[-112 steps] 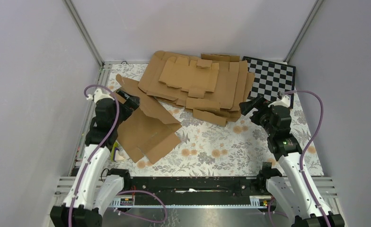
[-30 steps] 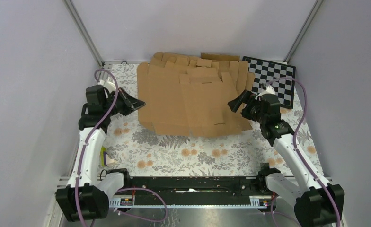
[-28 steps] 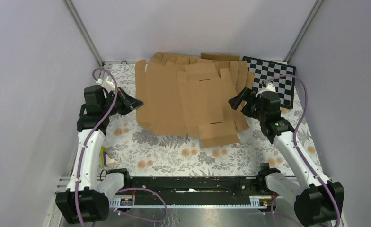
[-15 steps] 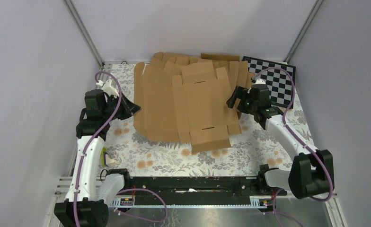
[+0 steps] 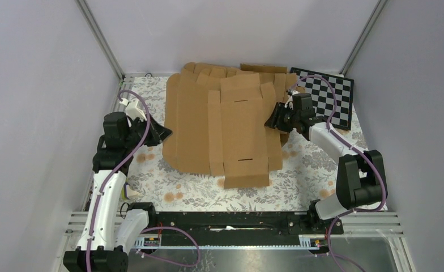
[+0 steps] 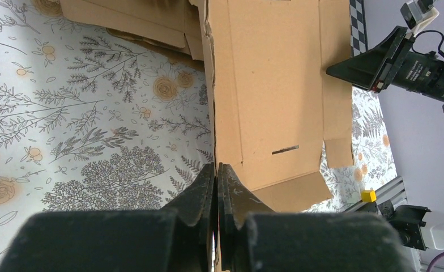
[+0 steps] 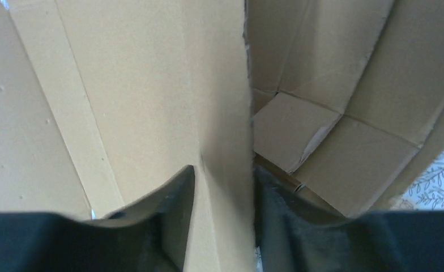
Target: Fold the paper box
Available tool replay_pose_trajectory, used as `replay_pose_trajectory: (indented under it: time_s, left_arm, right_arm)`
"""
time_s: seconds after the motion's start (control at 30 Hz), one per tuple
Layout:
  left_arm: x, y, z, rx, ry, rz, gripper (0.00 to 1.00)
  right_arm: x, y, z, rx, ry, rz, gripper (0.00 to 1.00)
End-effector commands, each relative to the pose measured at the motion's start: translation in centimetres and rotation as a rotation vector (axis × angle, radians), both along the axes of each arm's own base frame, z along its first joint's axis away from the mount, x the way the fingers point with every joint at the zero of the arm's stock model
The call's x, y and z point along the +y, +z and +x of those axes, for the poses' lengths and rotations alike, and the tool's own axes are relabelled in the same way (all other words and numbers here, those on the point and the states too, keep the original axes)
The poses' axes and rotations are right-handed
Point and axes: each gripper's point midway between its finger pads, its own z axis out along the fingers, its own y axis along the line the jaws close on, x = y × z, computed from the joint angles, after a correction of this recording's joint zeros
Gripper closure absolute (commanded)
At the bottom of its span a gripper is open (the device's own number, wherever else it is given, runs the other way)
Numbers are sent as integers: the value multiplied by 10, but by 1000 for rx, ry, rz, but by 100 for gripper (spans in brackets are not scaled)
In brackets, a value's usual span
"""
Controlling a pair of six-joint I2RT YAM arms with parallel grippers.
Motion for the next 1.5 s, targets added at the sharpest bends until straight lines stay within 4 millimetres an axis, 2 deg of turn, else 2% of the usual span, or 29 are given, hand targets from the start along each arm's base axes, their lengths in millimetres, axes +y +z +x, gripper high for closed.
replay_pose_trajectory:
  time_s: [0.0,0.07,0.1,0.13,0.23,0.27,0.4,0.53,0.63,0.93,1.07,1.17,1.23,1.3,1.4,1.47]
  left_arm:
    - [-5,13,3,-84,-39,1,95]
    - [-4,11,4,-80,-34,4,95]
    - [-3,8,4,-73,-25,7,94]
    - [0,5,6,-64,-2,14,89]
    - [11,-12,13,-25,76,32,59]
    - [12,-18,14,-12,88,30,53]
    - [6,-42,19,55,74,-16,43]
    - [0,-54,25,97,45,-46,42]
    - [3,-56,33,99,57,-36,42]
    - [30,-73,54,136,186,33,39]
    - [25,-85,60,193,150,-9,41]
    - [15,-88,66,211,99,-95,47]
    - [5,-78,67,187,26,-190,62]
    - [-11,-58,63,125,-76,-278,67]
    - [-26,-21,50,-33,-201,-351,65]
    - [-21,-14,48,-97,-155,-314,55]
  right_arm:
    - [20,34,0,-74,96,69,64]
    - [19,36,-4,-85,104,68,91]
    - [19,38,-6,-90,107,68,100]
    - [18,41,-8,-101,110,66,100]
    - [15,46,-15,-134,119,49,100]
    - [14,49,-17,-148,124,46,100]
    - [13,55,-30,-177,148,47,100]
    - [12,60,-39,-206,160,42,100]
    - [11,63,-43,-219,168,40,100]
    - [7,71,-49,-238,163,20,100]
    - [5,73,-52,-246,154,10,100]
    - [4,71,-53,-244,155,9,100]
    - [6,70,-53,-239,159,13,100]
    - [6,69,-54,-233,162,16,100]
    - [7,67,-54,-225,167,22,100]
    - [6,67,-54,-223,161,18,100]
